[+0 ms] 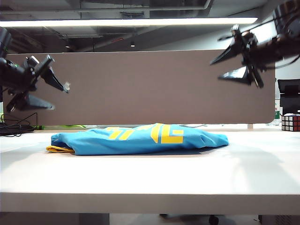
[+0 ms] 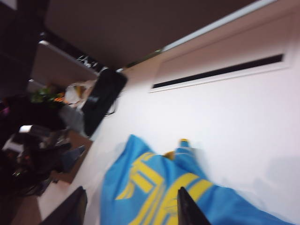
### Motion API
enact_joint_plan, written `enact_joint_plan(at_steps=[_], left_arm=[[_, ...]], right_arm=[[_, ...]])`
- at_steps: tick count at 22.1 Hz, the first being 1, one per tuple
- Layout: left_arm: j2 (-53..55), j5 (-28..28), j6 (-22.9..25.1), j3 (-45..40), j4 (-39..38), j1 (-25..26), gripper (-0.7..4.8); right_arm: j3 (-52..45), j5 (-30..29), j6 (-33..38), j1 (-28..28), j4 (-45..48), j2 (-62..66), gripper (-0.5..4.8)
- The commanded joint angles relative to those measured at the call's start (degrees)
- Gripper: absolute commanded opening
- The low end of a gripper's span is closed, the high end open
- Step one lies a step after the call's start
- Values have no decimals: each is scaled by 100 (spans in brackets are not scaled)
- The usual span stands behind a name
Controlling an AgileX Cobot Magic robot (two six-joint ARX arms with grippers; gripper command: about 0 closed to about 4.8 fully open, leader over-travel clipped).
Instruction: Fold the bottom side of the soccer jersey horizontally towards the center, about one-third of the way, then fold the sleeve back towards the center, creating a straight line along the edge of the the soccer jersey, and finally fold the bottom of the soccer jersey up towards the top, creating a neat rectangle.
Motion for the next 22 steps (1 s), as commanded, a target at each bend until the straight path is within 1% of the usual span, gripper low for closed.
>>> enact_joint_plan(at_steps=[1,2,3,5,6,7,8,9,10,11,12,13,14,16,17,18,19,20,21,22], left_arm=[[-299,448,-9,11,-501,-2,300],[-518,446,201,-55,-667,-44,262],[-857,437,350,-240,-719,-44,193],[-1325,363,505,-520,-721,-44,120],[-1871,304,645,-835,-737,-39,62],[-2197,284,680,-1016,-743,-37,41],[-2660,166,686,-1274,-758,-35,30],[-3086,57,774,-1523,-769,-35,18],[-3633,-52,887,-1838,-776,-37,18],[-4033,-131,944,-2063,-778,-42,16],[-4784,-315,957,-2476,-796,-42,16],[-5158,-380,955,-2667,-824,-42,16],[-5963,-614,957,-3060,-922,-39,16],[-6787,-973,962,-3394,-1161,-39,16],[-7560,-1462,1078,-3707,-1353,-42,16],[-7899,-1700,1139,-3853,-1421,-46,16],[-8605,-2022,1196,-4177,-1545,-44,16],[-8905,-2100,1196,-4312,-1611,-44,16],[-9541,-2291,1196,-4579,-1860,-44,16],[-9790,-2400,1193,-4695,-1974,-44,16]], right_arm=[[-13,-619,-17,22,-382,-304,238],[-13,-717,-164,55,-660,-468,221],[-15,-695,-568,103,-1097,-730,150],[-17,-507,-1086,109,-1637,-1071,48],[-22,-214,-1613,125,-2190,-1451,15],[-26,22,-1932,129,-2527,-1700,14],[-35,367,-2452,127,-3051,-2105,10],[-109,629,-2776,127,-3359,-2452,8],[-280,898,-3051,127,-3635,-2911,8],[-457,1051,-3143,125,-3738,-3254,8],[-817,1176,-3161,118,-3777,-3832,8],[-1082,1207,-3161,103,-3773,-4229,8],[-1530,1338,-3161,77,-3755,-4830,8],[-2124,1641,-3156,79,-3764,-5604,8],[-2616,1849,-3152,81,-3757,-6212,8],[-2922,1998,-3143,83,-3764,-6592,8],[-3412,2208,-3080,90,-3762,-7230,8],[-3700,2389,-2994,92,-3742,-7600,8],[-4111,2710,-2959,92,-3751,-8168,8],[-4330,2896,-2927,92,-3757,-8509,8]])
